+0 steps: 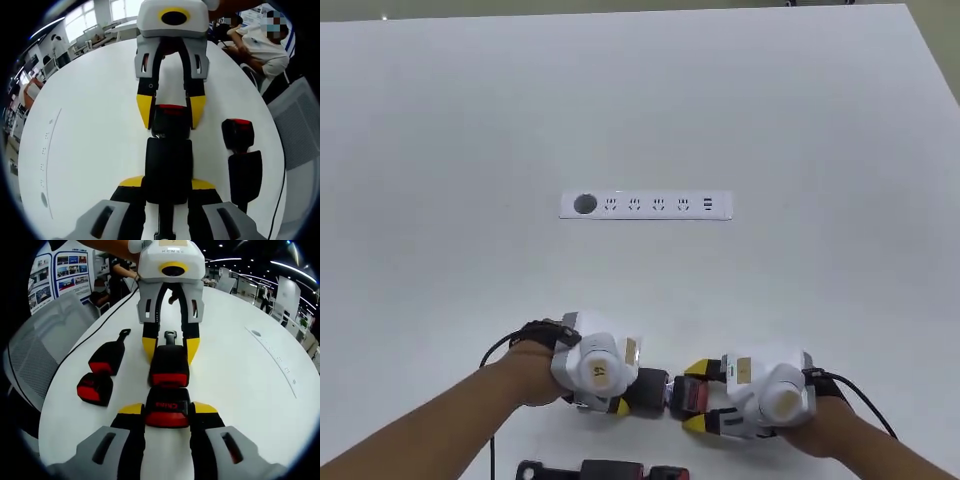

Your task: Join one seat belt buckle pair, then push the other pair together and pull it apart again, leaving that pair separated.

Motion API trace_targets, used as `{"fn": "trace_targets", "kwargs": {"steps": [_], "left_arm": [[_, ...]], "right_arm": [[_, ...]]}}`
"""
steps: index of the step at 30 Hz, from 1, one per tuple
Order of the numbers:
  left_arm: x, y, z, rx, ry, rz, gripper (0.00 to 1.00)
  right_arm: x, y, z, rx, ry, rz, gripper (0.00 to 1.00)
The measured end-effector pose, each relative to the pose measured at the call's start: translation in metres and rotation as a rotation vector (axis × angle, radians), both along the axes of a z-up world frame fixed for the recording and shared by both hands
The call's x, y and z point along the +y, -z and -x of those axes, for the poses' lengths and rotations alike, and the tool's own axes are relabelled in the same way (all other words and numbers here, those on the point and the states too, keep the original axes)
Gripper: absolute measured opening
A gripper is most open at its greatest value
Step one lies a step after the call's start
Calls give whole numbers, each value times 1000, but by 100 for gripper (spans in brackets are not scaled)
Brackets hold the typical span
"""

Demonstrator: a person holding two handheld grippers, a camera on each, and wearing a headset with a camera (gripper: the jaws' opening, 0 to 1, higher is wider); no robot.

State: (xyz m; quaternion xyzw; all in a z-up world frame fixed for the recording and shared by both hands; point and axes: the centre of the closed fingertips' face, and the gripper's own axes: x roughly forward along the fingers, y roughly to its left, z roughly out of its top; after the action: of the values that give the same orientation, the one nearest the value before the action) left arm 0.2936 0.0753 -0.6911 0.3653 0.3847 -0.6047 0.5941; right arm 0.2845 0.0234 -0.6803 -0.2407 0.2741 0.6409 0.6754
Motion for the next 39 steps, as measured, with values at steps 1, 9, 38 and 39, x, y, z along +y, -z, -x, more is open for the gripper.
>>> {"fn": "trace_targets", "kwargs": {"steps": [1,9,38,39], "left_arm": [[0,0,0,0,-1,-2,32],[1,1,0,-1,-4,-5,32],[0,3,1,-7,-3,-27,33],[0,3,1,-8,-2,-26,33]], "right_arm": [[0,0,0,-1,-1,1,32],[1,3,1,-7,-5,14,32],[-2,15,1,-18,-22,47,32],[-2,15,1,-19,-23,49,32]]}}
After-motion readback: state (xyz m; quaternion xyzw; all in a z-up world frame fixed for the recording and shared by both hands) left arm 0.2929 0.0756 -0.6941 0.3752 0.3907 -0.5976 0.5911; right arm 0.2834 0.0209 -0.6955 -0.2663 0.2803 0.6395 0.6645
